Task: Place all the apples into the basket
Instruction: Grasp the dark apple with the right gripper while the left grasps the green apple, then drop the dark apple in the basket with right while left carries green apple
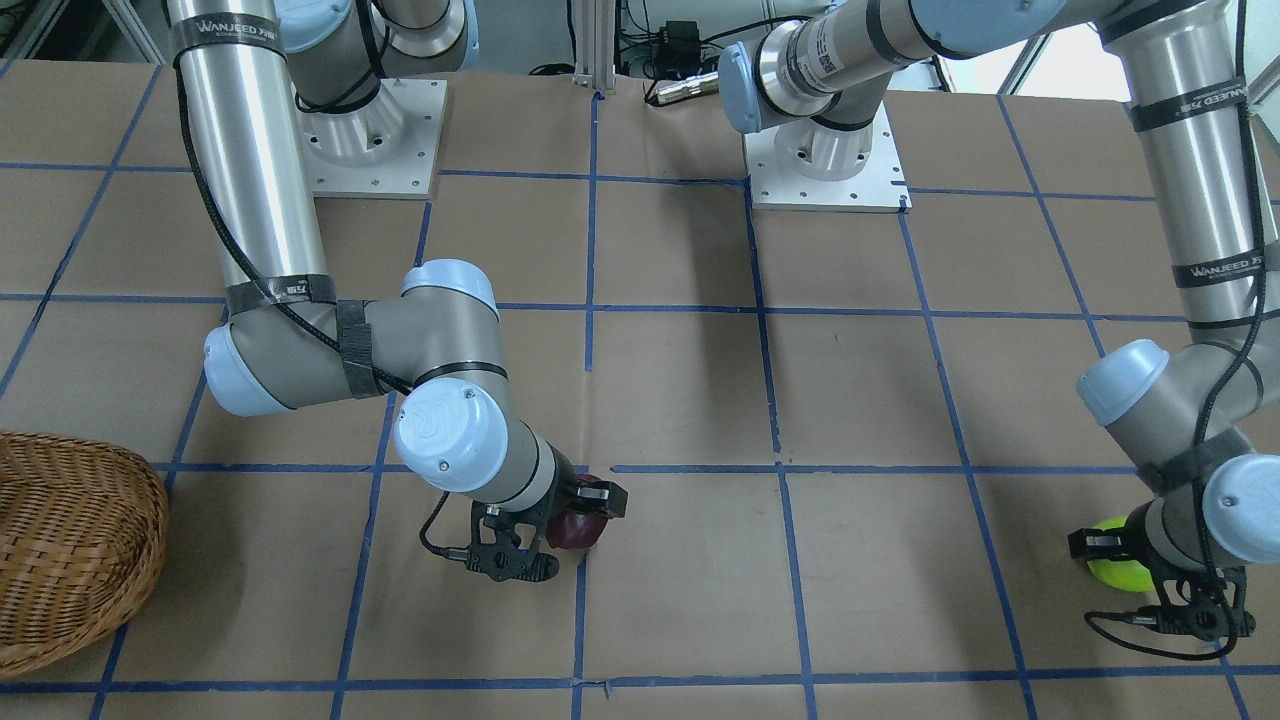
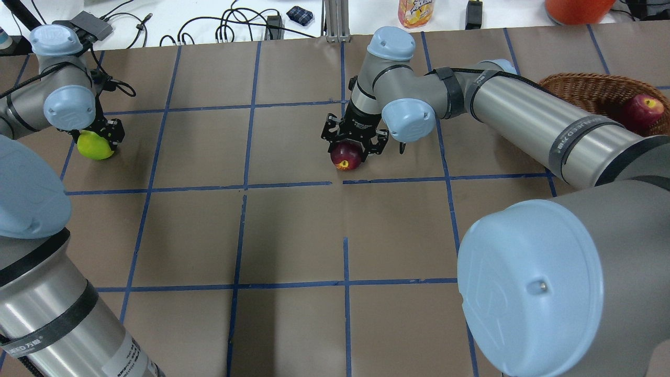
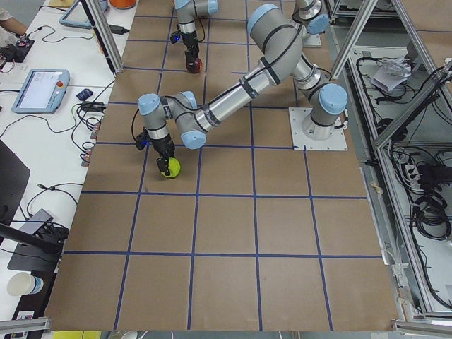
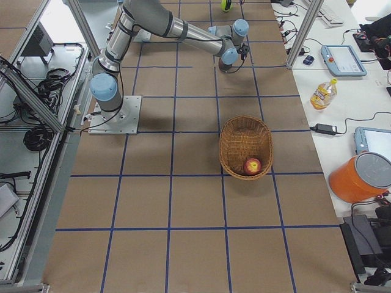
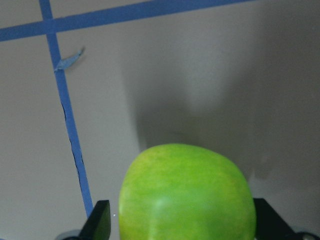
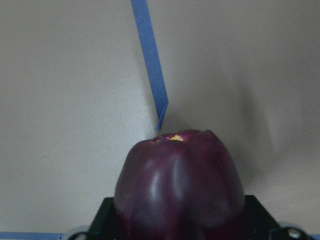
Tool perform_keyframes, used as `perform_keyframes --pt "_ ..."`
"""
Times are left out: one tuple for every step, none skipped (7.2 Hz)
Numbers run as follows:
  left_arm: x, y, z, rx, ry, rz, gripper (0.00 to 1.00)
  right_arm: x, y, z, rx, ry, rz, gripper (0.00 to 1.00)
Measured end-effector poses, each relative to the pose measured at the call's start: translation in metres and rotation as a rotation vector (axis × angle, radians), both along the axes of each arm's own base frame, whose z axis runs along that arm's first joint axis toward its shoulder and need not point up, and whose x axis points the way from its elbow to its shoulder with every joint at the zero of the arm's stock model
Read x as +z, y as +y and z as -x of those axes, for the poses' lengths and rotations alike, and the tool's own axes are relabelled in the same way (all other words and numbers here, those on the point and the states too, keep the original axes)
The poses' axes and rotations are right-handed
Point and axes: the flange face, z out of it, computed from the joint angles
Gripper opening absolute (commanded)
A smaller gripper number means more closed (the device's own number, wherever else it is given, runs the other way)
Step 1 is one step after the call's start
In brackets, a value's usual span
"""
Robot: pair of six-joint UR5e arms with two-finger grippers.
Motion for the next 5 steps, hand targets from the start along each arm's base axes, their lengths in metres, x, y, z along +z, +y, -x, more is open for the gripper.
perform_keyframes --pt "0.004 0.000 0.003 -0.018 0.006 -0.011 0.50 0.006 -0.001 0.001 -0.009 0.003 0.007 0.00" --pt "0.012 0.000 0.009 -0.030 0.011 -0.026 0.50 0.023 -0.003 0.005 -0.020 0.003 0.024 0.00" --pt "0.028 0.000 0.021 -0.045 0.018 -0.049 0.49 0.055 -0.007 0.022 -0.022 0.018 0.039 0.00" --pt "0.050 -0.001 0.048 -0.066 0.030 -0.070 0.49 0.090 -0.012 0.064 -0.012 0.050 0.034 0.00" --pt "0.070 -0.001 0.093 -0.072 0.049 -0.069 0.49 0.120 -0.017 0.122 0.001 0.068 0.030 0.00"
